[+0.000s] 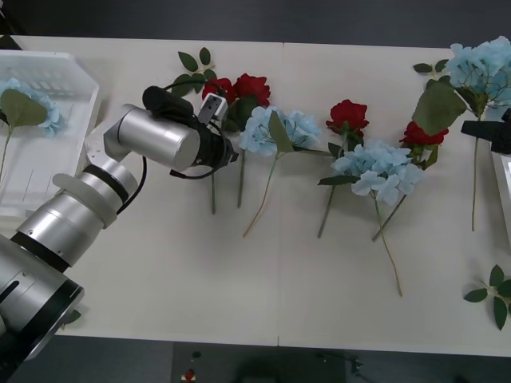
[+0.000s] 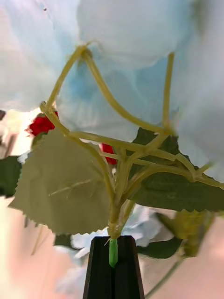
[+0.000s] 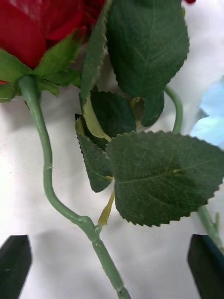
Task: Put the red flowers into the right box and the blue flowers into the left box
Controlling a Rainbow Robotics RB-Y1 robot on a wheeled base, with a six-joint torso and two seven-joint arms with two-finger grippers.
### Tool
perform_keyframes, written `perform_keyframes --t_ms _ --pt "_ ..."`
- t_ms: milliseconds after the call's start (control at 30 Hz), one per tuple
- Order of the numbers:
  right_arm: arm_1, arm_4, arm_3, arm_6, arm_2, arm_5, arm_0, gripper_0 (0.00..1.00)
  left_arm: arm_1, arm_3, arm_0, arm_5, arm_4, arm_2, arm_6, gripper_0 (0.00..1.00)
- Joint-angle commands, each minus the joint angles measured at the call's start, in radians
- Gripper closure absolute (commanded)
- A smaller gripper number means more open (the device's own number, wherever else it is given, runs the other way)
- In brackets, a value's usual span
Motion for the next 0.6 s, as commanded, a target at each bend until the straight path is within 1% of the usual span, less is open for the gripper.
perform_keyframes --t_ms 33,67,133,300,400,467,600 --pt "-0.007 -0.069 -0.126 0.145 -0.052 -0.005 0.066 1.00 0.114 -0.110 -0.030 0.065 0.107 0.020 -0.079 0.00" --pt "0.001 -0.101 -0.163 0.183 -0.064 -0.007 0.094 1.00 0.154 -0.144 -0.024 0.096 0.166 0.028 -0.106 0.00" --pt "0.014 -0.149 -0.203 0.241 -0.067 -0.005 0.117 1.00 0.208 -0.189 -0.004 0.128 0.255 0.051 -0.155 0.00" --pt "0.076 -0.216 -0.251 0.376 -0.067 0.003 0.132 1.00 0.307 -0.293 0.074 0.181 0.422 0.136 -0.304 0.00" --pt "0.137 -0.228 -0.280 0.435 -0.067 0.007 0.132 1.00 0.341 -0.333 0.143 0.221 0.551 0.224 -0.427 0.00" --pt "0.175 -0.227 -0.303 0.444 -0.063 0.012 0.132 1.00 0.353 -0.334 0.189 0.247 0.666 0.287 -0.553 0.00" --pt "0.237 -0.227 -0.352 0.439 -0.053 0.016 0.130 1.00 0.360 -0.334 0.278 0.306 0.818 0.399 -0.784 0.00"
